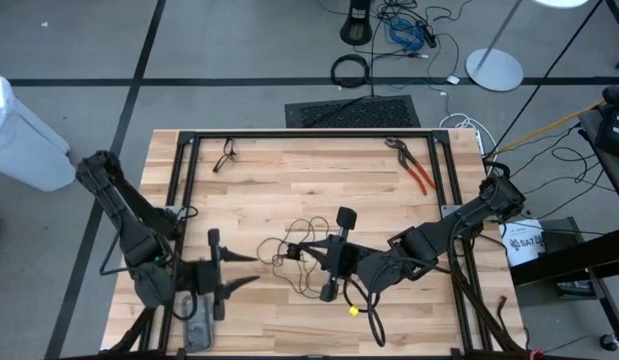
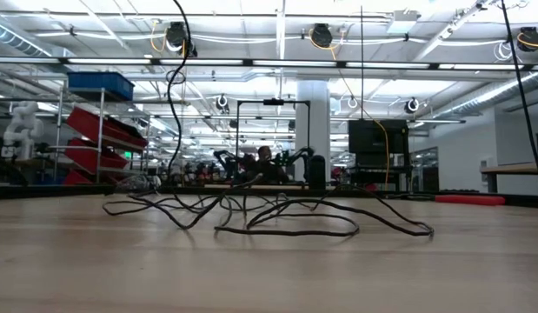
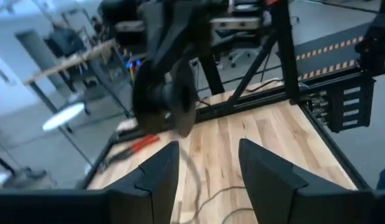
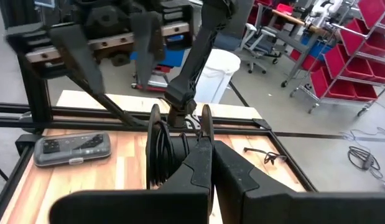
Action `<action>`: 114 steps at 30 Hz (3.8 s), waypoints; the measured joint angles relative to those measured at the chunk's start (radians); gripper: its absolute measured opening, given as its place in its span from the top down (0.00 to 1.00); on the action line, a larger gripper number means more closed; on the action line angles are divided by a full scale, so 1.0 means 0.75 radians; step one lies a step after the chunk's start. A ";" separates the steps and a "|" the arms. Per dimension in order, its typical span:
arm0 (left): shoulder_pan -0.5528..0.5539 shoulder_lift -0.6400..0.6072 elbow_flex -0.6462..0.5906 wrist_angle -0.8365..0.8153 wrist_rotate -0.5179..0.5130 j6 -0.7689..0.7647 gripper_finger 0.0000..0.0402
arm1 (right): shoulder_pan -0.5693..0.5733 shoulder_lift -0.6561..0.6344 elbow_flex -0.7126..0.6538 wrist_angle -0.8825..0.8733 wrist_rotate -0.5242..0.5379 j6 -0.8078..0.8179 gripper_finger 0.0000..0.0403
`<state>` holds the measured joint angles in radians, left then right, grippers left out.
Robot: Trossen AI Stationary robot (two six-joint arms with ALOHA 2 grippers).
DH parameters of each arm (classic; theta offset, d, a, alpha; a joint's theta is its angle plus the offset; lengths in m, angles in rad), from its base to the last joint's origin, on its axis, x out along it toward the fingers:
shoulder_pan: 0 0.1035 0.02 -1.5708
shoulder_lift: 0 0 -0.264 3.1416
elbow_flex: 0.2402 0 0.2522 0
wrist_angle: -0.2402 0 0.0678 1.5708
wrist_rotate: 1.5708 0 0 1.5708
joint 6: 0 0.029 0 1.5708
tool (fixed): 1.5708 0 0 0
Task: Coil cords
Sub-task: Coil the black wire onto the spool
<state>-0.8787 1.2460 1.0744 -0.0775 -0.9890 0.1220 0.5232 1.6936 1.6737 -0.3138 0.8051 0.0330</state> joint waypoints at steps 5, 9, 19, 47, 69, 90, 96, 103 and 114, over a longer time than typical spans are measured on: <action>0.024 0.072 0.000 0.124 -0.008 0.123 0.57 | -0.001 0.000 0.000 0.002 -0.001 -0.038 1.00; 0.067 0.102 0.000 0.178 -0.045 0.127 0.57 | 0.001 0.000 0.000 0.002 -0.003 -0.041 1.00; 0.125 0.119 0.000 0.245 0.054 0.123 0.57 | 0.001 0.000 0.000 0.038 -0.140 -0.084 1.00; 0.196 0.208 0.001 0.414 0.094 0.101 0.64 | 0.001 0.000 0.000 0.074 -0.139 -0.101 1.00; 0.182 0.210 0.001 0.465 0.089 0.136 0.99 | 0.004 -0.002 0.001 0.066 -0.143 -0.111 0.99; 0.128 0.169 0.001 0.377 0.084 0.123 0.99 | 0.081 -0.080 0.000 -0.157 -0.131 0.036 0.93; 0.112 0.101 0.001 0.205 0.121 -0.014 1.00 | 0.131 -0.097 0.000 -0.209 -0.133 0.062 0.93; 0.116 0.015 0.001 -0.032 0.305 -0.312 1.00 | 0.133 -0.088 0.000 -0.155 -0.150 -0.014 0.93; 0.120 -0.003 0.001 -0.094 0.421 -0.440 1.00 | 0.065 0.026 0.000 0.111 -0.162 -0.195 0.77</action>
<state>-0.7888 1.2439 1.0748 -0.1478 -0.6735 -0.2077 0.5721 1.7128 1.6737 -0.2308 0.6838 -0.1136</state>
